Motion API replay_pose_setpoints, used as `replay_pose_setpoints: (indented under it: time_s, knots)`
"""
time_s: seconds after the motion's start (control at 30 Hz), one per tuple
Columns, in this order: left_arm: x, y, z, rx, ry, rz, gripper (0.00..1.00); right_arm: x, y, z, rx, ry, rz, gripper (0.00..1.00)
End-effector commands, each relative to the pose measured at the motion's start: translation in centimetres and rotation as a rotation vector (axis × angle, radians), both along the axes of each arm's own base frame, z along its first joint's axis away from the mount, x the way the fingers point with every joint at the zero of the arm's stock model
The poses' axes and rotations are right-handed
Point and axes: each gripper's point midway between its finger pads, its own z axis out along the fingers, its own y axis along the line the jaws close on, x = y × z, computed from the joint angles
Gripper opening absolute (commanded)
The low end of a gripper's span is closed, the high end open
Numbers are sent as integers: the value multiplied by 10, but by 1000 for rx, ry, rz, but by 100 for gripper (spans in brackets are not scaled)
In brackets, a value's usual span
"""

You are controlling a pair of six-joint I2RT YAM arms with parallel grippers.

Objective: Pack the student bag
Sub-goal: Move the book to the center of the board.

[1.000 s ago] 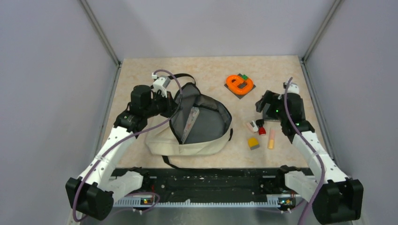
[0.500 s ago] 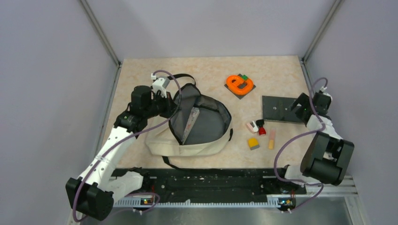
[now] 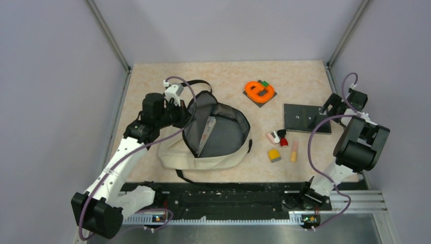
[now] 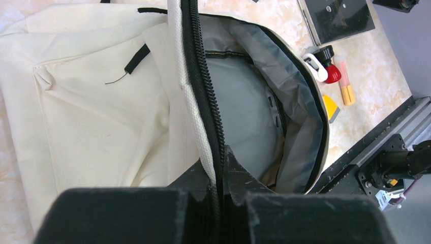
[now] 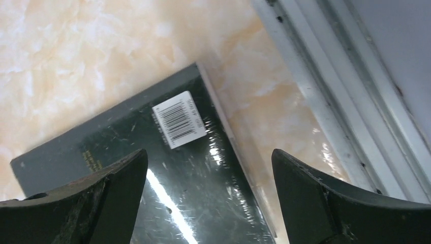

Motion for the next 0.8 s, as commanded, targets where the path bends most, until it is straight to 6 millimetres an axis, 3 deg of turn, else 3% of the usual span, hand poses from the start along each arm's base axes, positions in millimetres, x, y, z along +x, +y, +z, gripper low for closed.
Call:
replay_pose_setpoints:
  time_s: [0.0,0.2,0.37,0.6,0.67,0.77]
  knots:
    - [9,-1,21,-26,-66,9,0,18,15,15,33,-68,162,89]
    - [9,-2,21,-29,-65,3,0,27,42,6,110,-77,283,86]
    - [8,-2,20,-27,-64,7,0,28,84,-9,83,26,418,83]
    - [12,0,16,-10,-56,18,0,21,150,-11,106,83,568,78]
    - [12,1,14,-7,-53,20,0,19,157,-7,101,78,576,78]
    - [14,1,13,6,-56,15,0,23,152,4,74,61,540,79]
